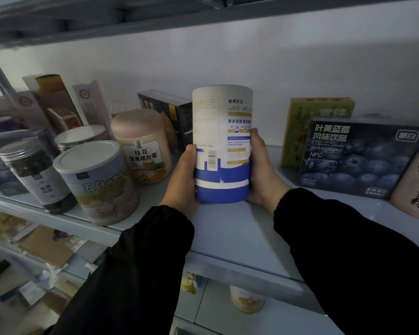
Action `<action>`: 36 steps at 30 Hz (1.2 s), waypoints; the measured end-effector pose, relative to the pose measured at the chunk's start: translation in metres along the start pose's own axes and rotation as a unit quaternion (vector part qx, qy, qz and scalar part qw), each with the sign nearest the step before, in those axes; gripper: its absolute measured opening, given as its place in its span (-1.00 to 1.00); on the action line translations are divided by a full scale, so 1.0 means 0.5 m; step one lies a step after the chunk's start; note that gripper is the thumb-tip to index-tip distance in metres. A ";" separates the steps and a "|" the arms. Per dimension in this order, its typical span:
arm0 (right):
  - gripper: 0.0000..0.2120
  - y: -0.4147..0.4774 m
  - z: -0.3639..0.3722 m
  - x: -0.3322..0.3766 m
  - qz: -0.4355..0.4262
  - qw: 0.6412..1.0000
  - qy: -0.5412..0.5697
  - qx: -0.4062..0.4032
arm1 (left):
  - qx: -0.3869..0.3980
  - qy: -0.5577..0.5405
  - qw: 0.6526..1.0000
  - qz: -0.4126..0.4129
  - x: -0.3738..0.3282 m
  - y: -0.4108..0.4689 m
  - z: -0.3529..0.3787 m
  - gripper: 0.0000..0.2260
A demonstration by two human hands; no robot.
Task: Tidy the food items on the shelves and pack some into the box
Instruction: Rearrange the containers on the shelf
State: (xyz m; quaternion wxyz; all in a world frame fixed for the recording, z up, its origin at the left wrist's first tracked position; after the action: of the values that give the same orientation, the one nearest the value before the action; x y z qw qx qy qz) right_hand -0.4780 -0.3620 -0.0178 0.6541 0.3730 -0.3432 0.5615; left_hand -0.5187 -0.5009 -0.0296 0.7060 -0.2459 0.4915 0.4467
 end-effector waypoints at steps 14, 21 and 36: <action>-0.67 0.013 -0.007 0.007 -0.072 0.980 -0.174 -0.061 | -0.035 0.056 0.996 0.068 -0.001 0.012 -0.004 -0.47; -0.44 0.012 -0.014 -0.013 -0.007 0.997 -0.064 -0.034 | -0.009 0.000 0.999 0.033 0.005 0.007 -0.004 -0.44; -0.48 0.018 -0.022 -0.002 -0.091 0.970 -0.215 -0.072 | -0.024 0.079 0.996 0.045 0.001 0.019 -0.011 -0.46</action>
State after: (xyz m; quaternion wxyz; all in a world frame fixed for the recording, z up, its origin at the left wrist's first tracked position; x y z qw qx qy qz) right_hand -0.4869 -0.3519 -0.0230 0.6379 0.4670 -0.4800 0.3802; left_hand -0.5294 -0.5006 -0.0313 0.6382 -0.2746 0.5454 0.4688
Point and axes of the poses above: each hand's wrist, its own y-axis towards the middle knuckle, its own z-axis out of the palm, x = y × z, the point moved 2 cm from there along y, towards the middle knuckle, and after that the axes turned 2 degrees about x, right-handed, at the moved point
